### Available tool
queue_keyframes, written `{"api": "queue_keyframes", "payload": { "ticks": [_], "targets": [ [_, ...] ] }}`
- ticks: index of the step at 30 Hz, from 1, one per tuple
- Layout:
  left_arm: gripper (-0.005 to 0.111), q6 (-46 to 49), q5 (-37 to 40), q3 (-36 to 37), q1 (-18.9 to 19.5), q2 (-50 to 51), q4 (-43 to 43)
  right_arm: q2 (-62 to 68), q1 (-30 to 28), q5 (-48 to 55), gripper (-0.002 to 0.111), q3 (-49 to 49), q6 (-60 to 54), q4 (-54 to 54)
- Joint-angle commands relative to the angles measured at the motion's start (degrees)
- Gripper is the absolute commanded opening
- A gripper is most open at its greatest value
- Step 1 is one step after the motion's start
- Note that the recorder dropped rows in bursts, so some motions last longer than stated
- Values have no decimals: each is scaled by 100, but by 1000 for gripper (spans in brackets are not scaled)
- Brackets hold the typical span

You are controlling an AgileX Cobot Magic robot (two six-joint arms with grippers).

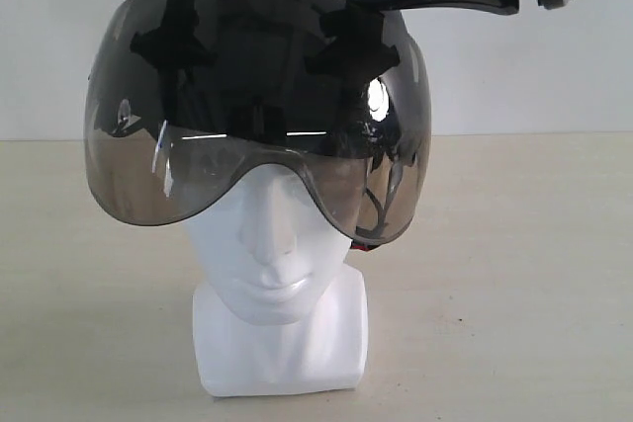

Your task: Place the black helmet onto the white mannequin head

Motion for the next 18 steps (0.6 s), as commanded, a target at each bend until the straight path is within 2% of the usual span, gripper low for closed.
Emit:
{"api": "queue_keyframes", "payload": {
  "ticks": [1,11,18],
  "targets": [
    [4,-119,-31,-71,-3,158,408,-12,12,189,0,-7,-32,-143],
    [4,-90,-78,-71,-3,306,437,-12,24,239,0,-7,-121,-121],
    [4,-90,448,-71,-3,315,437,-12,24,239,0,-7,-121,-121]
  ]
}}
